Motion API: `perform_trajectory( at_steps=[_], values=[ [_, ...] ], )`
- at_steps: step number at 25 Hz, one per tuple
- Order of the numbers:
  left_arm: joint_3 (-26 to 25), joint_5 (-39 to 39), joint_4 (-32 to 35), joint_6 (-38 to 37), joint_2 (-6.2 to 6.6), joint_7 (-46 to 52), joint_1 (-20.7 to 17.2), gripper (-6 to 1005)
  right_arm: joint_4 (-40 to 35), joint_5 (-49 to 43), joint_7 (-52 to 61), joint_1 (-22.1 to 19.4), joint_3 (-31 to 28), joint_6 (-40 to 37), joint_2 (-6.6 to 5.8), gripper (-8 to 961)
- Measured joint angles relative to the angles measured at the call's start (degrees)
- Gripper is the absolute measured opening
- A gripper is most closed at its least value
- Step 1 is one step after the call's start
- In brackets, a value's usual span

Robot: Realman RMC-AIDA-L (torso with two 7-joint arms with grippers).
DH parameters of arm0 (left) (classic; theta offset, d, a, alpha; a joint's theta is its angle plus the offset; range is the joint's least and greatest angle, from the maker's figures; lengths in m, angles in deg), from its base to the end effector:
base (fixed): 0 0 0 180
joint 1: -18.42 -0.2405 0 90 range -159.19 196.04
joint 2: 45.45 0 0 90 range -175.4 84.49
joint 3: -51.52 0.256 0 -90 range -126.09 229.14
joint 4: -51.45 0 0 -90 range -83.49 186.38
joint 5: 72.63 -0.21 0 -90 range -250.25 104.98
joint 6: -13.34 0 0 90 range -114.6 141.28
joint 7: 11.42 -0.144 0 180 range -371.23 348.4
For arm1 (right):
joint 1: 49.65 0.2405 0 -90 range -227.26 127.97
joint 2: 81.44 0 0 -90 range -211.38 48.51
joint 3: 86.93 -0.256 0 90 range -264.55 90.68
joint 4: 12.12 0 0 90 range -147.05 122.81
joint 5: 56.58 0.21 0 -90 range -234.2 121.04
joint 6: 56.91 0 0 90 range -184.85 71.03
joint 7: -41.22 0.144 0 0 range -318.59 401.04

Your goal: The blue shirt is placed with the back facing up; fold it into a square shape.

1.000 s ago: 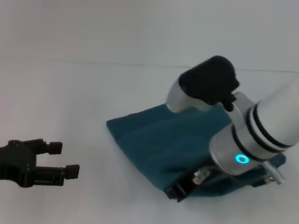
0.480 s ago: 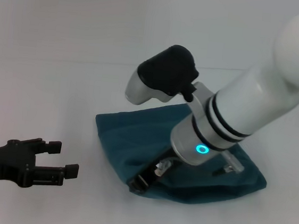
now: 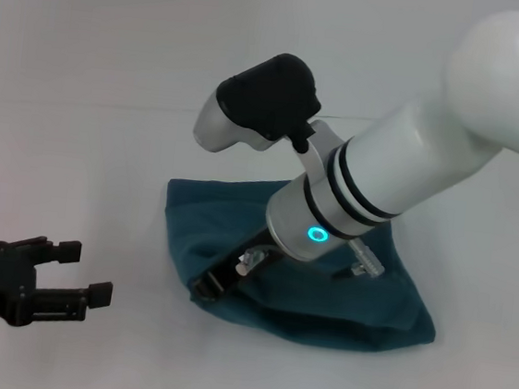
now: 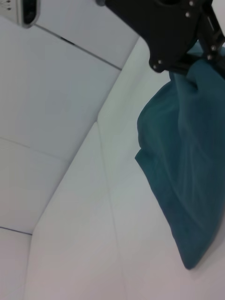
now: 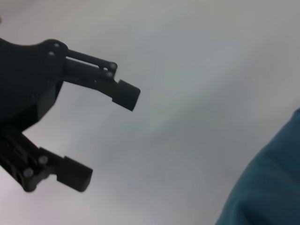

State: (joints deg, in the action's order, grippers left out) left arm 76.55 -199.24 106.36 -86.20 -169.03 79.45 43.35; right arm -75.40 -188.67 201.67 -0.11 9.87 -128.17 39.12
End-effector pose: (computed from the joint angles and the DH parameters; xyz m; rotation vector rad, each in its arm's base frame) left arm -0.2875 0.2959 0.0394 -2.6070 -0.8739 -0.6374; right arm 0.0798 0.3625 -0.0954 -2.7763 0.9066 -0.2584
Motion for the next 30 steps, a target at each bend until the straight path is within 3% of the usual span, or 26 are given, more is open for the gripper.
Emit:
perform_trajectory(
  at_steps=[14,20,25,30],
  values=[
    [-0.8,-0.3,1.2,-2.2,0.36,-1.1,-1.0,949,4.5,3.0,-2.0,2.5,-0.1,3.1,0.02,43],
    [-0.7,-0.3,1.2,-2.2,0.36,-1.0,-0.8,949,4.1,6.1,-4.4,1.4,-3.8,-0.7,-0.37,232],
    [-0.6,-0.3,1.2,-2.6,0.36,-0.9,-0.8,949,0.7,7.5,-7.6,-0.7,-9.5,-4.3,-0.46,475],
    [-0.7,-0.2,1.2,-2.9,0.35,-0.7,-0.9,949,-1.2,10.4,-13.7,-4.0,-15.2,-4.5,-0.5,582]
  ],
)
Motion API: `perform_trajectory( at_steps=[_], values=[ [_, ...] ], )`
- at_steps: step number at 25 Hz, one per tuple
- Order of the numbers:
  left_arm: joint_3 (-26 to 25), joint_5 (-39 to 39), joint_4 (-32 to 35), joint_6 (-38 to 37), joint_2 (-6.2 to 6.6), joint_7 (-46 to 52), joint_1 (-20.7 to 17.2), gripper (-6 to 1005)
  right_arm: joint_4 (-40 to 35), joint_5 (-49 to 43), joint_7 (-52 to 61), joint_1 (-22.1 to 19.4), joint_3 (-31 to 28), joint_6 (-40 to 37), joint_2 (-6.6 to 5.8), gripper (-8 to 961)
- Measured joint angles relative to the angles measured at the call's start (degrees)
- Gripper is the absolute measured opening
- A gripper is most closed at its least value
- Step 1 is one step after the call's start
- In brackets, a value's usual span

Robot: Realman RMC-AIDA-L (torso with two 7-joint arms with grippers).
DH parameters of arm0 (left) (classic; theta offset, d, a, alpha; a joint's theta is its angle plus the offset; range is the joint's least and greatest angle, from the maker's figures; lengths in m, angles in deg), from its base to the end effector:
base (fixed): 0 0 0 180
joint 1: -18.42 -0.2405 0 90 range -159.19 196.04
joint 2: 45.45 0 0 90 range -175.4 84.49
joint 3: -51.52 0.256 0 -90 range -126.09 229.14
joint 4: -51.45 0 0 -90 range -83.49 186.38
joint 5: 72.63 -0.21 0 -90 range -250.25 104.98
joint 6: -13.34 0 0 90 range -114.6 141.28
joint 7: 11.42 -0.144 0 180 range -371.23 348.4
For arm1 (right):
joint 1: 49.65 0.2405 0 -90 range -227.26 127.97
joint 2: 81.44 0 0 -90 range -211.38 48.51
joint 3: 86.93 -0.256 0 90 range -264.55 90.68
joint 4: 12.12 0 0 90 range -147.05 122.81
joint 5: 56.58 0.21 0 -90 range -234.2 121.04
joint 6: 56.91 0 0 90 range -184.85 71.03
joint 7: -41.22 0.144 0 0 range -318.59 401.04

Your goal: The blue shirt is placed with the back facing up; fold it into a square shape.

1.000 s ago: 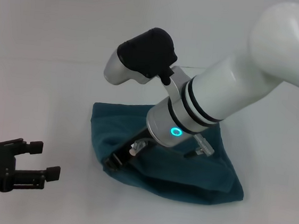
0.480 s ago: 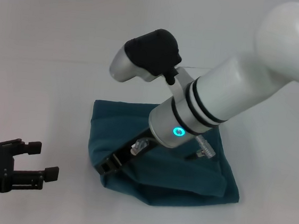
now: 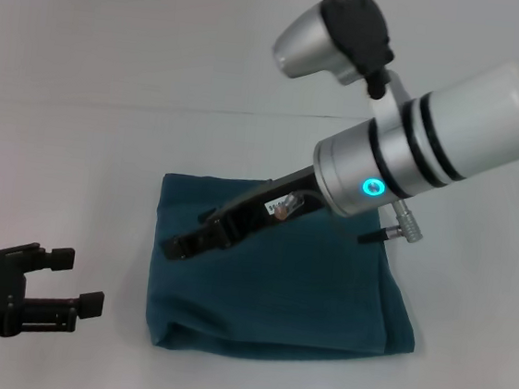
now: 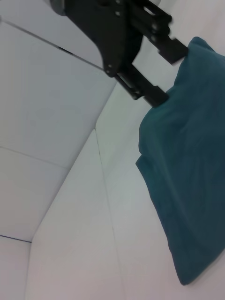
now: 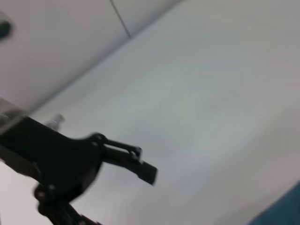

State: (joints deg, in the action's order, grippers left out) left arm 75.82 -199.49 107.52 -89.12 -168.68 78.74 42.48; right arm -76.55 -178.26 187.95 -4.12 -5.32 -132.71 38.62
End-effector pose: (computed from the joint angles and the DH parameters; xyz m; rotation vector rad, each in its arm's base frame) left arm -0.2895 0.2873 0.0457 -2.6291 -0.8558 -0.6395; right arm 0.0817 0.3758 -0.0517 -2.8559 0.9619 0.1130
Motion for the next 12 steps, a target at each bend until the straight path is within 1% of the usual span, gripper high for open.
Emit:
perform_trajectory(
  at_steps=[2,3,4,6,11,12],
  values=[
    [0.0,0.0,0.0,-0.2,-0.04,0.1,0.0,949,0.6,2.5,-1.8,-0.6,-1.7,-0.8,-0.17,625],
    [0.0,0.0,0.0,-0.3,-0.06,0.1,0.0,949,0.6,1.6,-1.4,-0.8,-3.3,-1.8,-0.31,646],
    [0.0,0.1,0.0,-0.4,-0.06,0.1,0.0,949,0.6,1.6,-1.4,-0.8,-3.3,-1.8,-0.31,667],
    [0.0,0.1,0.0,-0.5,-0.05,0.2,0.0,949,-0.3,-1.3,0.1,-0.9,-4.8,-3.3,-0.35,710],
    [0.0,0.0,0.3,-0.8,0.01,0.3,0.0,947,-5.8,-13.1,5.7,-0.5,-8.3,-11.3,-0.45,921],
    [0.0,0.0,0.4,-1.0,0.01,0.3,0.0,947,-7.6,-16.1,7.0,-0.4,-8.8,-13.3,-0.45,893]
  ],
)
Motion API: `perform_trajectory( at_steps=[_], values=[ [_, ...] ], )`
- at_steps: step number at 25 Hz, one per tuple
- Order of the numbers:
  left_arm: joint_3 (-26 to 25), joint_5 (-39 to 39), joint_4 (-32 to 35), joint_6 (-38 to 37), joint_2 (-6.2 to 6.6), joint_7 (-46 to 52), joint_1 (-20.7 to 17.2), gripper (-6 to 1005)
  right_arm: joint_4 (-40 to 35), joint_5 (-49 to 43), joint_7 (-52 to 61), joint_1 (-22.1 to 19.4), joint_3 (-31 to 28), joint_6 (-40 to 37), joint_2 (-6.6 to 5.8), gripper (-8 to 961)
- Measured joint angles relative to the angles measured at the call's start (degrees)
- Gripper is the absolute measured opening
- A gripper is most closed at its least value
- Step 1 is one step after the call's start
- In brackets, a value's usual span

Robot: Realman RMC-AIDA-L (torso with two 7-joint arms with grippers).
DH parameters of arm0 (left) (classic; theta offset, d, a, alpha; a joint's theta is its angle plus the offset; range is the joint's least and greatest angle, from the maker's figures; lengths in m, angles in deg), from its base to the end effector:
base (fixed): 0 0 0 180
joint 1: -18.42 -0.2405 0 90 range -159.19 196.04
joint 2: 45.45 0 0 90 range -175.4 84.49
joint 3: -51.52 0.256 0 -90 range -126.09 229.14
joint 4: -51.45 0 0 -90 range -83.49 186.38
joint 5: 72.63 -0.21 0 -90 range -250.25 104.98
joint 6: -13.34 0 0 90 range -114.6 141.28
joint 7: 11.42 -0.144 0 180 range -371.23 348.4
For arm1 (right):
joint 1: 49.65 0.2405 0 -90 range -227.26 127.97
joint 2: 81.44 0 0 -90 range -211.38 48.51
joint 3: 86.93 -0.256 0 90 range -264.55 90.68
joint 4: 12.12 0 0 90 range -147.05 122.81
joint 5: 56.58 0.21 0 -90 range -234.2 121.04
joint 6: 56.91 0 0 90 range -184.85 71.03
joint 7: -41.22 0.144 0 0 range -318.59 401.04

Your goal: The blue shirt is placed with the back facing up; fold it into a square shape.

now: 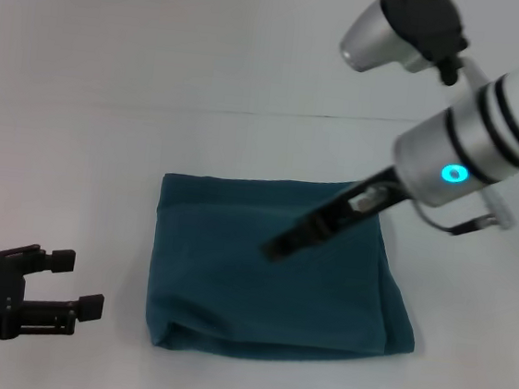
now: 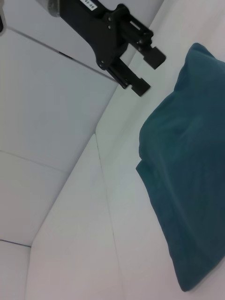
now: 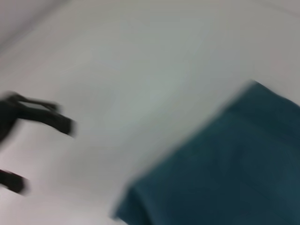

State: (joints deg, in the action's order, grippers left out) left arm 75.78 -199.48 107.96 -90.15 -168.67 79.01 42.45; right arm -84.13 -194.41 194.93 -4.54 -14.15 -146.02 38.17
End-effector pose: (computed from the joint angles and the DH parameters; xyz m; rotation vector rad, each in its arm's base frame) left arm -0.2880 0.2856 0.0469 -2.6409 -0.8539 -0.6455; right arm 0.1102 0.3798 -0.0053 -2.6852 1.0664 -0.1639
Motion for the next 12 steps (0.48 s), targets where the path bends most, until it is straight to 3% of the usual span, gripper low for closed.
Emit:
perform_trajectory(
  at_steps=[5,12],
  values=[
    [0.0,0.0,0.5,-0.7,0.0,0.1,0.0,945,-7.3,-11.4,4.4,0.1,-1.4,-9.6,0.01,754],
    [0.8,-0.3,0.9,-1.0,0.0,-0.4,0.0,942,-7.8,-14.5,5.7,-1.2,-0.9,-14.0,0.39,769]
  ],
)
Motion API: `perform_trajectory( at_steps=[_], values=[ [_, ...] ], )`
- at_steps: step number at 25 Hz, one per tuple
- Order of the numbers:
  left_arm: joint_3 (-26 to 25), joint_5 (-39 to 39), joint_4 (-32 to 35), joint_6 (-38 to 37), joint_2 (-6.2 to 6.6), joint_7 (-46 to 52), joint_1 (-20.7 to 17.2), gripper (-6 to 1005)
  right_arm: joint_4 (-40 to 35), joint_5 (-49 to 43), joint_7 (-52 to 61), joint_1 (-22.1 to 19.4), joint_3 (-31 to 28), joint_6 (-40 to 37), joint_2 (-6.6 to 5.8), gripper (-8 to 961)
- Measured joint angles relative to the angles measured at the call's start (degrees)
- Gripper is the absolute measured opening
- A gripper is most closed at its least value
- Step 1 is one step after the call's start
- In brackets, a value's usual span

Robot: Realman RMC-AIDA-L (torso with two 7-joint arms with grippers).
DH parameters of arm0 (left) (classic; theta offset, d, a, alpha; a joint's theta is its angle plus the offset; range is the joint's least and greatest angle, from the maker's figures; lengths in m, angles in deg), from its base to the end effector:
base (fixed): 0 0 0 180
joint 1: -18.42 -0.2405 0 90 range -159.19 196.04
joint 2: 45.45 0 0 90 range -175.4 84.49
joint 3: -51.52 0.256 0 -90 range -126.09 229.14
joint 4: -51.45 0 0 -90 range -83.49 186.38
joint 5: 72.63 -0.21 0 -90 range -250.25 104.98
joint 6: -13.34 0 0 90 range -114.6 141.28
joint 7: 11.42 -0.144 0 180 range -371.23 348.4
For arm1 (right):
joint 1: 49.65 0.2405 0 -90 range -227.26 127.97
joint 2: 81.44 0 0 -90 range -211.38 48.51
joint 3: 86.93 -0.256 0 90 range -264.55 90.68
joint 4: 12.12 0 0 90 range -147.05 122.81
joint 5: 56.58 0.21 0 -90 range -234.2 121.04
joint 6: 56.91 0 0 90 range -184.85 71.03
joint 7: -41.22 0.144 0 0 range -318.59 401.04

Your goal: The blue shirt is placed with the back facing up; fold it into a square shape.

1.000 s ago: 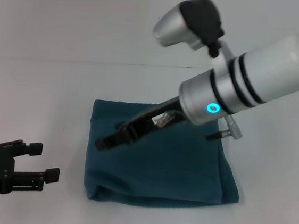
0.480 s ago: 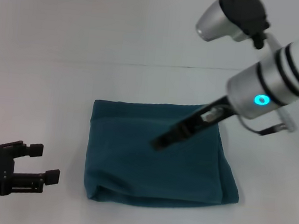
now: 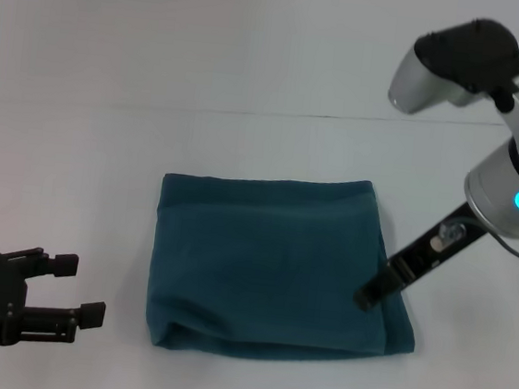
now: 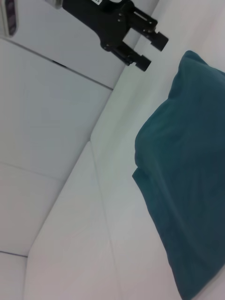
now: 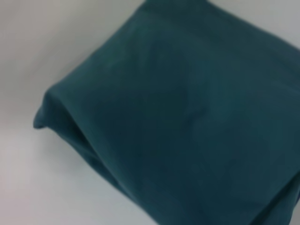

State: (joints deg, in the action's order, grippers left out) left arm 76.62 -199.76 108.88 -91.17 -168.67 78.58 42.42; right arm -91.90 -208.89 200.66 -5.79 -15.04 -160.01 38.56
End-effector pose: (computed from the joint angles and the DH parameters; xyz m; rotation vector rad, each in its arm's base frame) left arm -0.2853 0.2842 0.0474 -2.6720 -0.8244 -0.6277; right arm 0.1361 0.3599 0.0231 -2.5058 1.1607 -0.5248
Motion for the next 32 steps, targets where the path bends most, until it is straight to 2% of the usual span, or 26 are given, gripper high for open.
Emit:
perform_trajectory(
  at_steps=[11,26,32],
  values=[
    [0.4,-0.6,0.1,0.4,0.4,-0.1,1.0,938,-0.1,-1.5,2.5,-3.2,3.0,0.0,-0.02,764],
    [0.7,-0.6,0.0,0.8,0.44,0.2,1.5,932,9.5,0.4,2.2,-2.6,6.2,10.3,0.18,758],
    [1.0,-0.6,0.0,1.4,0.43,0.2,1.5,929,10.8,0.3,1.7,-2.8,7.3,12.3,0.1,637]
  ],
)
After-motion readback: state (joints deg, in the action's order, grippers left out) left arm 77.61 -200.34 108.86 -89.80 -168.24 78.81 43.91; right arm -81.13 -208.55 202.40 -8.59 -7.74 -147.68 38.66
